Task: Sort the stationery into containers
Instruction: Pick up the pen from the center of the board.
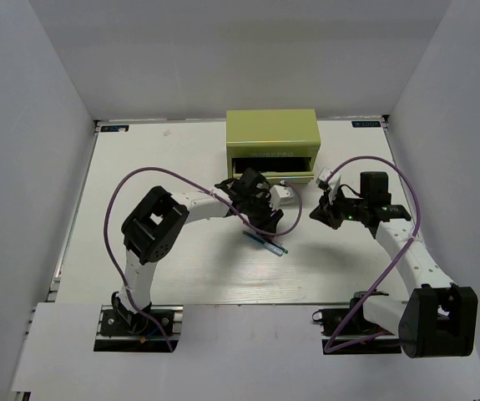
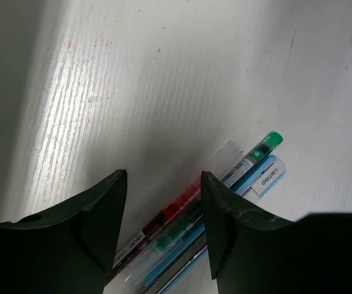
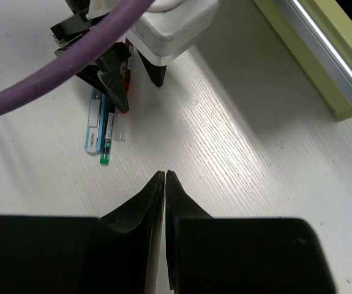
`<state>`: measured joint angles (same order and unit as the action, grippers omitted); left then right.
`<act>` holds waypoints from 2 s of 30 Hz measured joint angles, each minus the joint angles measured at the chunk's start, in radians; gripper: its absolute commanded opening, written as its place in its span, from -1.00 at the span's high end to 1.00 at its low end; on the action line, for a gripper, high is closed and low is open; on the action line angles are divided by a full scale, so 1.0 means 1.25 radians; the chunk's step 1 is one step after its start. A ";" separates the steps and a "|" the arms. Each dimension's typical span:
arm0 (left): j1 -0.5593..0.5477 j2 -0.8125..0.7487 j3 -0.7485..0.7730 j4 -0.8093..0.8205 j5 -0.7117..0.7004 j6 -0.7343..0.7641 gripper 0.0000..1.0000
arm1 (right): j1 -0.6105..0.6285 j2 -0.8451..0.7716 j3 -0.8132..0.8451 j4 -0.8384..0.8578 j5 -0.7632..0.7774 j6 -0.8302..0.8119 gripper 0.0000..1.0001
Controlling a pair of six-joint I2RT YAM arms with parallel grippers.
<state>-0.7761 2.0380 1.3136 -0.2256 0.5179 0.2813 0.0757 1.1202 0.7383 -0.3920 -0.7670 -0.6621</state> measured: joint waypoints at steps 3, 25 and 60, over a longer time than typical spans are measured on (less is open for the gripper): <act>0.001 -0.007 -0.013 0.010 0.003 0.004 -0.25 | 0.000 0.000 0.000 -0.001 0.000 -0.001 0.81; -0.009 -0.034 -0.064 0.059 -0.088 0.071 -0.14 | 0.000 0.011 0.000 -0.004 0.000 -0.003 0.81; -0.035 -0.066 -0.060 0.006 -0.375 0.098 1.00 | -0.001 0.011 0.000 -0.001 0.000 0.001 0.81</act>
<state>-0.8200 1.9560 1.2385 -0.2176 0.0486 0.4034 0.0742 1.1343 0.7383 -0.3931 -0.7673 -0.6609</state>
